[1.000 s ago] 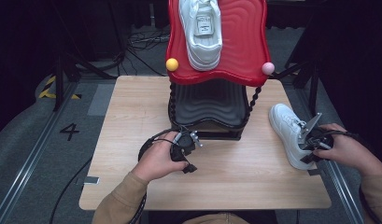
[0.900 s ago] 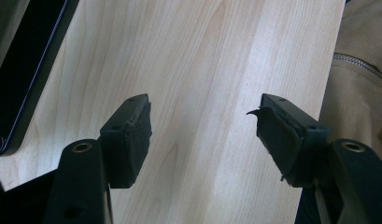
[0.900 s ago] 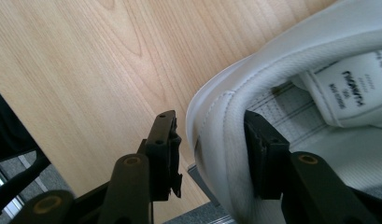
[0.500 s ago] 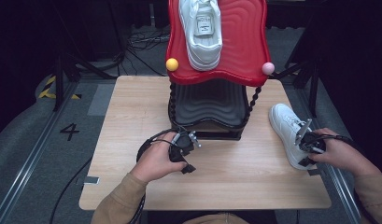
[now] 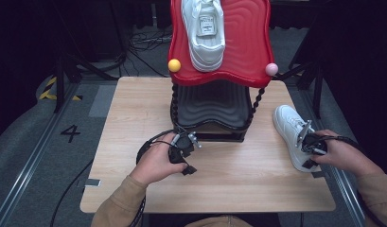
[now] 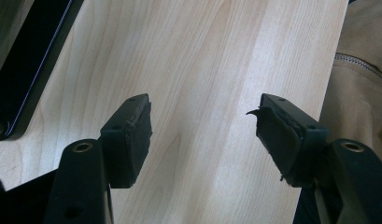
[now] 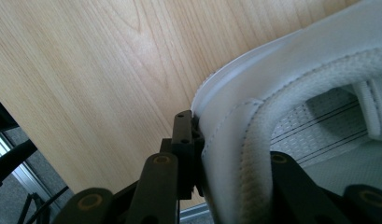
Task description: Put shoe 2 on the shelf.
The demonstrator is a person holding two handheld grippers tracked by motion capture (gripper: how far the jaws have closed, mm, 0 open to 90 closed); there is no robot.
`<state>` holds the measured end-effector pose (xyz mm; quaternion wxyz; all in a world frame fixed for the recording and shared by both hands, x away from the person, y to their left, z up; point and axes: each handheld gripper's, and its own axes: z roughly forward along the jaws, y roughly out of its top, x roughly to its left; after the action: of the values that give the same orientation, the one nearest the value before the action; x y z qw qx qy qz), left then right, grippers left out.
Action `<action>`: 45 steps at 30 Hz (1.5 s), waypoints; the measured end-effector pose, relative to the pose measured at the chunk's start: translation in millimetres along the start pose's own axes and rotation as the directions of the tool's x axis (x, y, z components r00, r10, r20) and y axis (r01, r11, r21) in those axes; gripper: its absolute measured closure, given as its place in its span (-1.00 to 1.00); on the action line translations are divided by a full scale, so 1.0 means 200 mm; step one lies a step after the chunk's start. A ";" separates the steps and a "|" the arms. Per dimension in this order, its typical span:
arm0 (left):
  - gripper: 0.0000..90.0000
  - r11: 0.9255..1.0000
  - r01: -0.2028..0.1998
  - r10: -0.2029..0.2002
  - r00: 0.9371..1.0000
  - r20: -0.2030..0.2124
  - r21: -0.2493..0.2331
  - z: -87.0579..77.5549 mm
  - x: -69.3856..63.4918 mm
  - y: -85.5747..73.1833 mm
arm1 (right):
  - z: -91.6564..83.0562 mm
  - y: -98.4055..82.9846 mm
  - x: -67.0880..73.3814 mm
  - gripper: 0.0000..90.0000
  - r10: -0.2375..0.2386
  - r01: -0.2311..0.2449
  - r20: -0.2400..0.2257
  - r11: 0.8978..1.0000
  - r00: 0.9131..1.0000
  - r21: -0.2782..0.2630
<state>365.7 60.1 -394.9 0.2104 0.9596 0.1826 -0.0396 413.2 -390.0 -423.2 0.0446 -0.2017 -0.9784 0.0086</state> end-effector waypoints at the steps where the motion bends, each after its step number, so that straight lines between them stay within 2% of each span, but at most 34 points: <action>1: -0.19 1.000 0.001 -0.001 1.000 -0.001 0.000 0.00 0.00 0.00 | 0.00 0.00 0.00 0.68 0.006 -0.006 -0.006 1.000 1.000 -0.014; 5: -0.19 1.000 0.011 -0.011 1.000 -0.004 -0.002 -0.01 0.01 -0.01 | -0.04 0.02 0.00 0.65 0.026 -0.026 -0.014 0.999 1.000 -0.031; 12: -0.19 1.000 0.026 -0.026 1.000 -0.013 -0.014 -0.04 0.02 -0.04 | -0.20 0.07 0.02 0.60 0.062 -0.063 -0.015 0.996 0.998 -0.063; 13: -0.19 1.000 0.026 -0.026 1.000 -0.013 -0.014 -0.04 0.02 -0.04 | -0.20 0.07 0.02 0.60 0.062 -0.063 -0.015 0.996 0.998 -0.063; 17: -0.19 0.999 0.030 -0.030 0.999 -0.014 -0.014 -0.04 0.02 -0.05 | -0.32 0.09 0.04 0.59 0.071 -0.071 0.000 0.994 0.997 -0.080; 19: -0.19 0.999 0.031 -0.031 0.999 -0.014 -0.014 -0.04 0.02 -0.05 | -0.39 0.10 0.04 0.58 0.074 -0.074 -0.010 0.993 0.997 -0.090; 20: -0.19 0.999 0.031 -0.031 0.999 -0.014 -0.013 -0.04 0.02 -0.05 | -0.39 0.10 0.04 0.58 0.074 -0.074 -0.010 0.993 0.997 -0.090; 26: -0.19 0.999 0.046 -0.046 0.999 -0.024 -0.025 -0.06 0.02 -0.08 | -0.55 0.16 0.07 0.54 0.064 -0.064 -0.003 0.993 0.998 -0.096; 33: -0.19 0.998 0.057 -0.058 0.998 -0.028 -0.024 -0.07 0.02 -0.10 | -0.71 0.23 0.10 0.53 0.057 -0.053 0.031 0.994 0.998 -0.093; 34: -0.19 0.998 0.057 -0.058 0.998 -0.028 -0.024 -0.07 0.02 -0.10 | -0.71 0.23 0.10 0.53 0.057 -0.053 0.031 0.994 0.998 -0.093; 35: -0.19 0.998 0.055 -0.056 0.998 -0.026 -0.024 -0.07 0.02 -0.10 | -0.76 0.24 0.10 0.53 0.055 -0.052 0.033 0.994 0.998 -0.097; 37: -0.19 0.998 0.061 -0.062 0.998 -0.026 -0.023 -0.07 0.02 -0.11 | -0.78 0.25 0.11 0.53 0.052 -0.048 0.037 0.994 0.998 -0.098; 45: -0.19 0.996 0.082 -0.083 0.996 -0.033 -0.027 -0.08 0.01 -0.15 | -0.98 0.31 0.14 0.52 0.037 -0.030 0.068 0.994 0.997 -0.106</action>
<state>355.7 93.0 -392.5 0.2176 0.9491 0.2260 -0.0293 430.3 -323.1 -228.2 -0.0006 -0.2198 -0.9749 -0.0347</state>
